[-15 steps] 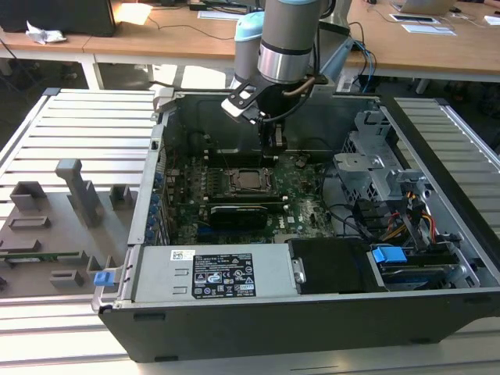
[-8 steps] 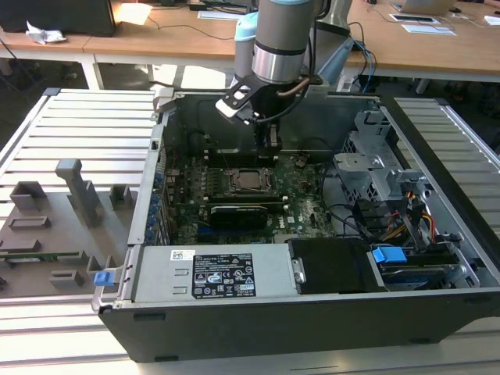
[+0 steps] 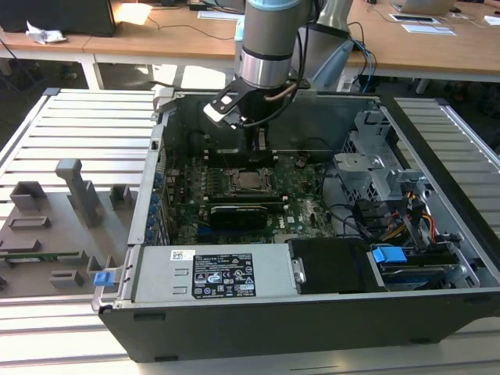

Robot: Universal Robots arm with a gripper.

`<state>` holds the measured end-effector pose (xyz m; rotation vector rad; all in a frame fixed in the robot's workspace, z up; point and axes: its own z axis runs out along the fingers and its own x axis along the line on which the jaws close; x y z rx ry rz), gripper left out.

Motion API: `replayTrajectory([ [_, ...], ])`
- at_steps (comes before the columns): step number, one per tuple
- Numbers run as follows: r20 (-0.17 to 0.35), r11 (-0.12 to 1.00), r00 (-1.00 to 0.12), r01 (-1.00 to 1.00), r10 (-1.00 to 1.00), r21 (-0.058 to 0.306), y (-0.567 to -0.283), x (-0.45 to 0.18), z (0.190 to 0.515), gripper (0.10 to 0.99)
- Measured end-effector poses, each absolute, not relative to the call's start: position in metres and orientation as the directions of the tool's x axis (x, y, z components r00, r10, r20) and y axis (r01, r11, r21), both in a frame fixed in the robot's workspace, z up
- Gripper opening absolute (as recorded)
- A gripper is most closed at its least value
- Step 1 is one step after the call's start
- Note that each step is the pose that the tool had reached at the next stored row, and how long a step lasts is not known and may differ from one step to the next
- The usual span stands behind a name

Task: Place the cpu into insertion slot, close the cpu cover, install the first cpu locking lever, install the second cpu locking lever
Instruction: 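Close the cpu cover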

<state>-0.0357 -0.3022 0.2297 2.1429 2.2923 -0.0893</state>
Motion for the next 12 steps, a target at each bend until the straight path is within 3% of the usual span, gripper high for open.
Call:
replayTrajectory([
  [12,-0.042,0.073,-0.074,0.997,0.996,-0.041,-0.303,-0.064,0.203,0.106],
])
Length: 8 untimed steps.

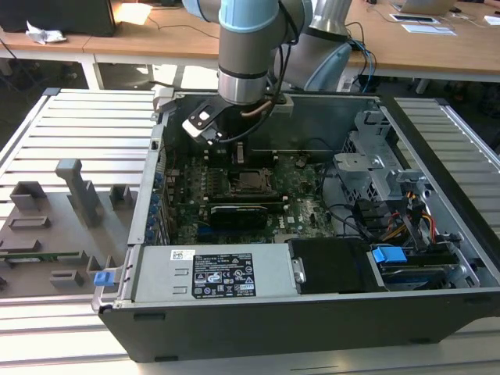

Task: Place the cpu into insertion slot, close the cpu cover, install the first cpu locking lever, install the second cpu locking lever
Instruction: 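Close the cpu cover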

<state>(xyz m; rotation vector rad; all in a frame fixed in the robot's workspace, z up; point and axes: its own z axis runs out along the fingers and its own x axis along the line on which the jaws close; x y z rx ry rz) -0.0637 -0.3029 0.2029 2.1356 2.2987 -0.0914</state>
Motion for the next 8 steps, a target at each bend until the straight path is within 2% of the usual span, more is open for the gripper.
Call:
replayTrajectory([
  [8,-0.040,0.072,-0.074,0.997,0.996,-0.040,-0.3027,-0.0557,0.2039,0.106],
])
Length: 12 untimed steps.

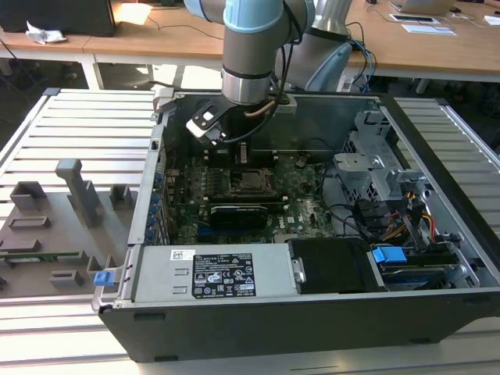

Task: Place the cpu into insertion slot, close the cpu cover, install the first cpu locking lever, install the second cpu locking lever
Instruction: 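Close the cpu cover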

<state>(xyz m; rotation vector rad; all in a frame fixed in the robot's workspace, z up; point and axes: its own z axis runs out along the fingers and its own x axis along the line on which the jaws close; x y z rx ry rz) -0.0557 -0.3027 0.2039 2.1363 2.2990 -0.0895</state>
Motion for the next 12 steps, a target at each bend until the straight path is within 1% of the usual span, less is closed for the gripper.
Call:
replayTrajectory([
  [8,-0.040,0.073,-0.075,0.996,0.996,-0.043,-0.303,-0.047,0.218,0.106],
  [12,-0.039,0.073,-0.076,0.995,0.996,-0.061,-0.304,-0.032,0.217,0.106],
])
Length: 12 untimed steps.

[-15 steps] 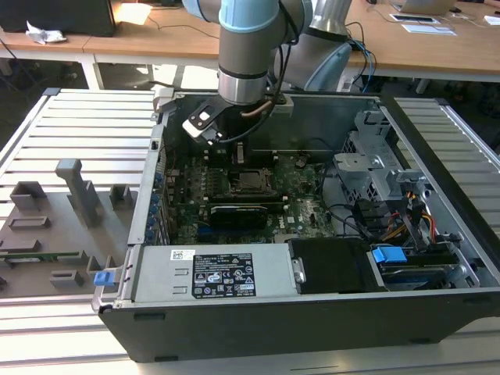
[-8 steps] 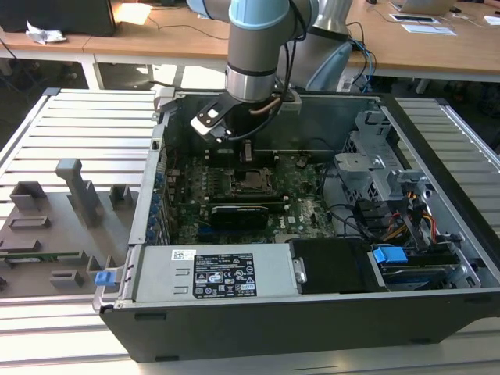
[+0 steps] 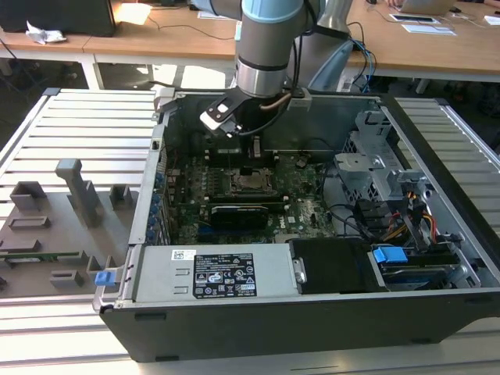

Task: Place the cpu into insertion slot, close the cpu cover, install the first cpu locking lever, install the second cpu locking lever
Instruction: 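Close the cpu cover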

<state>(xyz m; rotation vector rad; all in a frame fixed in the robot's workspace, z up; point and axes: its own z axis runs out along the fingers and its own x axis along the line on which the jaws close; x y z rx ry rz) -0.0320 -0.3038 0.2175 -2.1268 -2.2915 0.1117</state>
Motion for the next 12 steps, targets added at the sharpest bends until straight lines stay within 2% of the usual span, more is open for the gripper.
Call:
replayTrajectory([
  [7,-0.027,0.074,-0.076,0.995,0.997,-0.065,-0.327,-0.028,0.215,0.106],
  [12,-0.021,0.074,-0.076,0.995,0.997,-0.064,-0.328,-0.028,0.228,0.106],
])
